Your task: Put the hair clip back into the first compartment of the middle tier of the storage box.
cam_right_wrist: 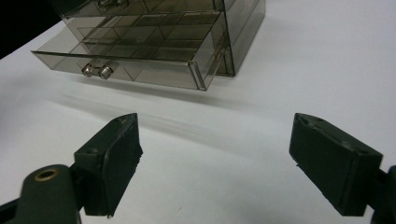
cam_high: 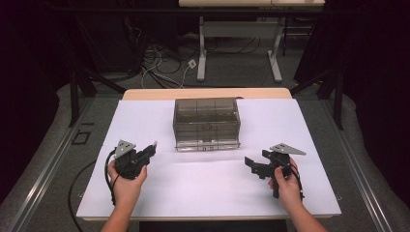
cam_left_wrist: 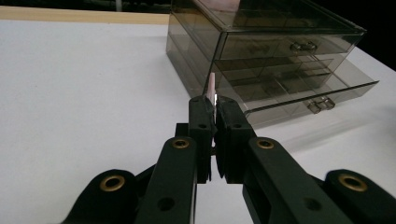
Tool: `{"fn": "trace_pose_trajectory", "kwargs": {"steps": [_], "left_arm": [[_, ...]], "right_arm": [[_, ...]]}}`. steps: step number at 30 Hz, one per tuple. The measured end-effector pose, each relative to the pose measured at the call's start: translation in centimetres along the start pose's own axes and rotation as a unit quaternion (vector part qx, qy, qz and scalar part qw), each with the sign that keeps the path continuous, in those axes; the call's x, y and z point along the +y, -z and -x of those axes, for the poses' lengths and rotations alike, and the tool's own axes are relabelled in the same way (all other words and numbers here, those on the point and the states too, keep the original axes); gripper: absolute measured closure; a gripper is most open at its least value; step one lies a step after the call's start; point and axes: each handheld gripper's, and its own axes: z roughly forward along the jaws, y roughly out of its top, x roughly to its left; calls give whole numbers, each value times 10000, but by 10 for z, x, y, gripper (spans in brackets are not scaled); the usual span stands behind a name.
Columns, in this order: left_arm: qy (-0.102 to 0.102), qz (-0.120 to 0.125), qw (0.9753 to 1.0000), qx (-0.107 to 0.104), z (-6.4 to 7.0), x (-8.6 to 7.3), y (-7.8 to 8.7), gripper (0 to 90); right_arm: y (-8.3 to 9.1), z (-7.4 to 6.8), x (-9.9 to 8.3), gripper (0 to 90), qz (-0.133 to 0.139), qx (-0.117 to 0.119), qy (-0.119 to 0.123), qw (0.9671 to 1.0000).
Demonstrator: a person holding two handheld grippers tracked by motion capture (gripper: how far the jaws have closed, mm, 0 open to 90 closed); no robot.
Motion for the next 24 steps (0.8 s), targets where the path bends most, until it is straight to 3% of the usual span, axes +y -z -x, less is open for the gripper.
{"fn": "trace_pose_trajectory", "kwargs": {"steps": [24], "left_arm": [[-169,-45,9995,-257,18,14,-10,858]], "right_arm": [[0,2,-1,157,-25,-57,-47,10000]]}}
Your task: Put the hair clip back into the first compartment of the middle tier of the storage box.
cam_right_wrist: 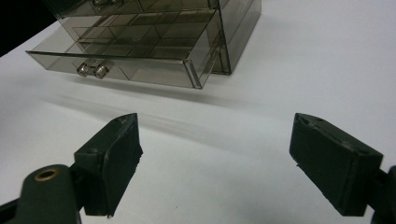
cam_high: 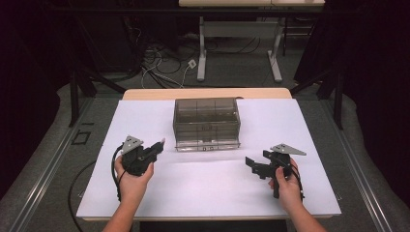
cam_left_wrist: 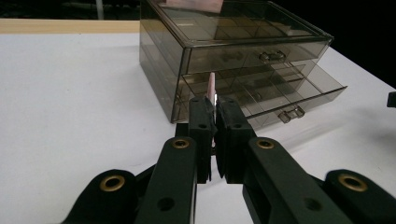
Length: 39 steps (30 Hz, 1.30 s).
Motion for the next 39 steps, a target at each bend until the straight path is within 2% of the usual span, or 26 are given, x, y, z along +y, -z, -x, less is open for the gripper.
{"fn": "trace_pose_trajectory", "kwargs": {"steps": [20,31,39], "left_arm": [[-119,-202,9996,-157,7,16,-21,857],[-369,-352,9986,-125,10,26,-34,857],[-443,-467,9979,-113,13,31,-41,857]], "right_arm": [[0,1,0,157,6,-17,5,10000],[0,2,-1,157,6,-17,2,10000],[-1,1,-1,157,7,-2,-18,10000]]}}
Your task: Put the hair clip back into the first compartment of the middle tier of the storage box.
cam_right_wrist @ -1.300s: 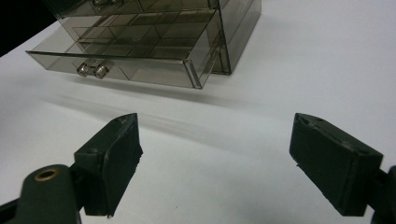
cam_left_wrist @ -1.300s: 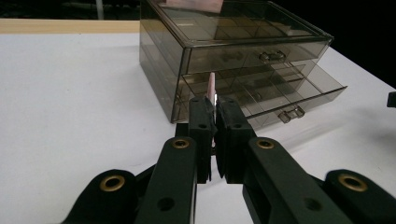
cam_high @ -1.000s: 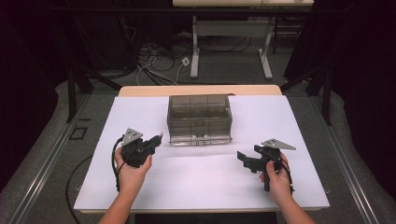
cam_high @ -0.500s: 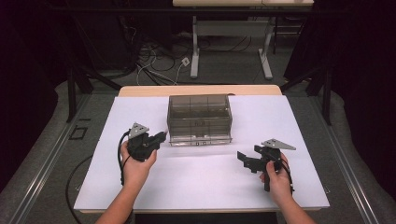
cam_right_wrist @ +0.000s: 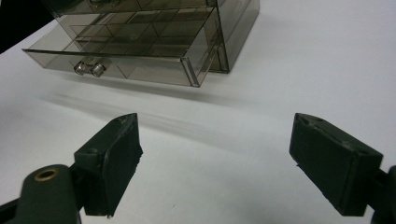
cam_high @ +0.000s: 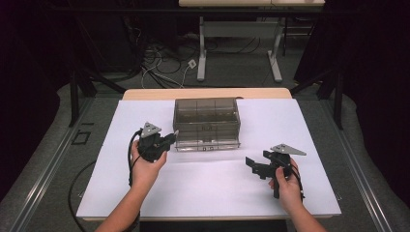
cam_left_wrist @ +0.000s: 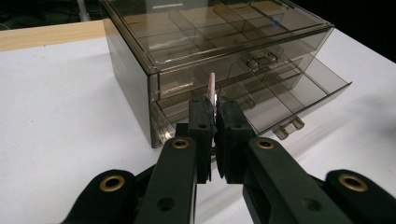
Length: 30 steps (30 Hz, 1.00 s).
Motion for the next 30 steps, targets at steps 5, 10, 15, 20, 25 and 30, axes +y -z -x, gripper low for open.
{"fn": "trace_pose_trajectory", "kwargs": {"steps": [5,10,15,20,25,30], "left_arm": [[-63,-70,9999,33,0,3,-6,857],[-70,-129,9999,56,1,4,-12,857],[-66,-214,9997,55,3,5,-19,856],[-47,-252,9997,58,4,4,-26,856],[16,-264,9996,99,5,3,-33,856],[55,-297,9995,116,5,2,-39,856]], "right_arm": [[0,0,0,157,-10,-17,21,10000],[0,0,0,157,-27,-16,11,10000],[0,0,0,157,-26,-30,25,10000],[0,1,-1,157,-34,-2,37,10000],[-1,1,-1,158,-45,-11,51,10000],[-1,0,-1,157,-54,0,14,10000]]}}
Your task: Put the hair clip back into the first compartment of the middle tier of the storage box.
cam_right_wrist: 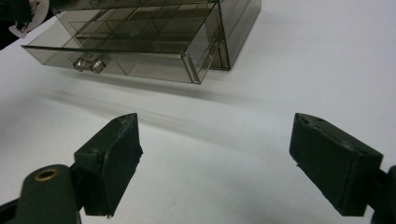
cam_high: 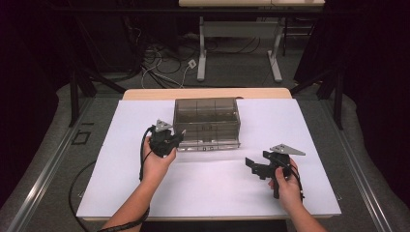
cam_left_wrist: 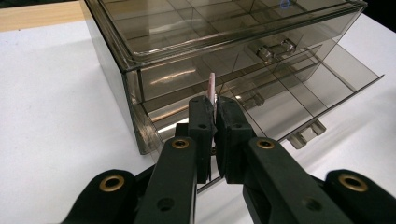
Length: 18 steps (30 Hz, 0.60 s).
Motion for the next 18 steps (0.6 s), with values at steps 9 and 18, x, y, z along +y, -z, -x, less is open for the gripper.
{"fn": "trace_pose_trajectory", "kwargs": {"steps": [9,18], "left_arm": [[41,-176,9998,-32,2,-1,-11,856],[15,-237,9997,39,3,-4,-22,855]], "right_arm": [[0,0,0,158,-12,21,2,10000],[0,-1,0,158,-67,36,-24,10000]]}}
